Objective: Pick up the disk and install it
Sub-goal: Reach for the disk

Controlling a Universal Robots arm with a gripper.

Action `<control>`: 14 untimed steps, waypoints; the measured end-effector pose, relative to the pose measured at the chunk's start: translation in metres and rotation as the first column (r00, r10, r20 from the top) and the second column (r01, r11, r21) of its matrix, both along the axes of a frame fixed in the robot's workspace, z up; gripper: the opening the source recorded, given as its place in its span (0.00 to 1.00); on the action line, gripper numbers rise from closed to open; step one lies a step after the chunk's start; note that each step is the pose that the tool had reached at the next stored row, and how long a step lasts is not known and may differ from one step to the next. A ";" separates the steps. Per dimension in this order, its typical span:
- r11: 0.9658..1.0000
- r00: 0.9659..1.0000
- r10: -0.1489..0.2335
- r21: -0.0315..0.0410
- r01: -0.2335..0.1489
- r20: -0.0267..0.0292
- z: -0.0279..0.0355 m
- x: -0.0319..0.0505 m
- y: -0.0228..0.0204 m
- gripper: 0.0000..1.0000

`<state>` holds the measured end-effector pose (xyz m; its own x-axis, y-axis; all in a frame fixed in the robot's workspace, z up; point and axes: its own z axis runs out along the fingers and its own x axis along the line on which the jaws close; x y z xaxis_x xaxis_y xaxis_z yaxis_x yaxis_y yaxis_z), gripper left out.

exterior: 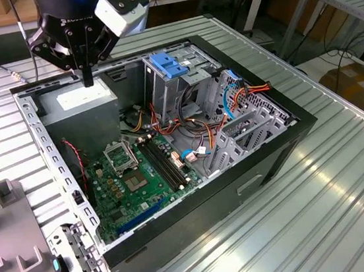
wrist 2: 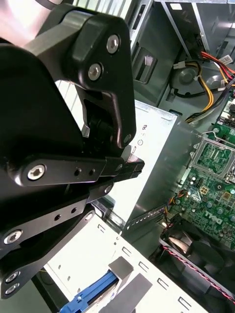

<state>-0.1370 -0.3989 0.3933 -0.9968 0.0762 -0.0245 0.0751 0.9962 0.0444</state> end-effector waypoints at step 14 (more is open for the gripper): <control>1.000 1.000 0.000 0.000 0.000 0.000 0.0000 -0.0060 0.0000 0.11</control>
<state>-0.1431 -0.3989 0.3933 -0.9968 0.0762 -0.0245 0.0751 0.9962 0.0444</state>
